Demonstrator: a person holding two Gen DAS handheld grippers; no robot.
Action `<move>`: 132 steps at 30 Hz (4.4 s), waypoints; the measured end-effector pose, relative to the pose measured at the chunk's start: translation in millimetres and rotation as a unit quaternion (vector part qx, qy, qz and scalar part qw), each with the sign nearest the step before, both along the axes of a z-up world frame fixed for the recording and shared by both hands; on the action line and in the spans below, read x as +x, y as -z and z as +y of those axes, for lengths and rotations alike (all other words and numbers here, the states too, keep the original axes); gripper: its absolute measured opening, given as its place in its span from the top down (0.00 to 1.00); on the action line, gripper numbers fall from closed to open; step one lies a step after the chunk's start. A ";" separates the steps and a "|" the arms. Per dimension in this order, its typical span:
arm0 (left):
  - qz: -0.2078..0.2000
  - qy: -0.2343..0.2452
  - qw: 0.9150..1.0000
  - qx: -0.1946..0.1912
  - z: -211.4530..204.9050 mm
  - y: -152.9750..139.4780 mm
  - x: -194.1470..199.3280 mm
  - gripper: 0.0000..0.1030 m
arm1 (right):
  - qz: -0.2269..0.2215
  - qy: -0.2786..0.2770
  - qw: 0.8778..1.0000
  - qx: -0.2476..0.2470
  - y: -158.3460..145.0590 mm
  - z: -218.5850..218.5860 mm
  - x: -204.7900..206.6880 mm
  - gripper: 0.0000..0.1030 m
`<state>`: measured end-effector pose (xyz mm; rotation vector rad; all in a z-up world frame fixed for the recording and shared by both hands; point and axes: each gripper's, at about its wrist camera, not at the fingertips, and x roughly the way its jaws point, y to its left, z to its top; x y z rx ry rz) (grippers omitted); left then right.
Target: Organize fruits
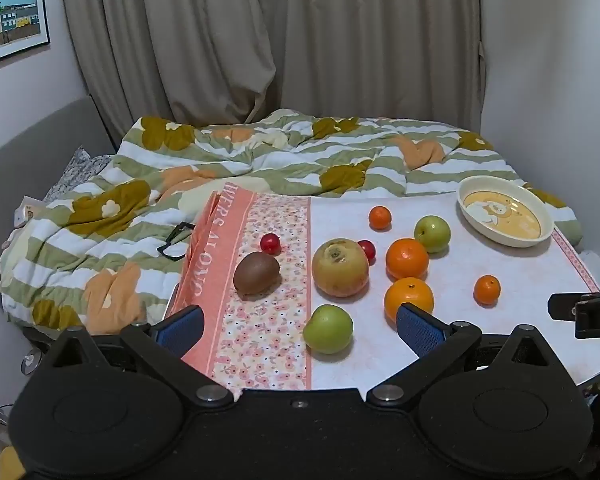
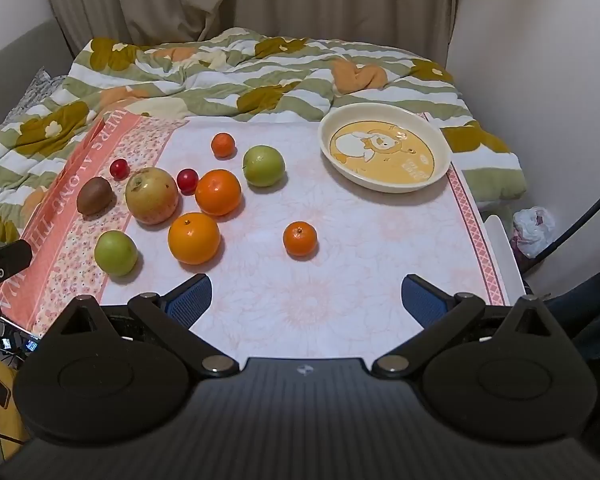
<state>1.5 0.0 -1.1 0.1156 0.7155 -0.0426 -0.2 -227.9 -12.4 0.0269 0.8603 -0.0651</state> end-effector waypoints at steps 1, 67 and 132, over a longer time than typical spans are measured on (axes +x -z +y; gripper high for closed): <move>0.003 -0.001 1.000 0.000 0.4 0.4 0.9 0.00 | 0.001 0.000 1.000 -0.001 0.0 0.0 0.0 0.00; -0.016 0.003 1.000 -0.020 3.9 -4.3 2.5 0.00 | 0.002 0.002 1.000 -0.001 -0.2 1.3 1.5 0.00; 0.055 -0.094 0.994 -0.008 -35.4 126.5 88.5 0.32 | 0.014 -0.147 0.989 0.010 118.6 -33.9 99.8 0.04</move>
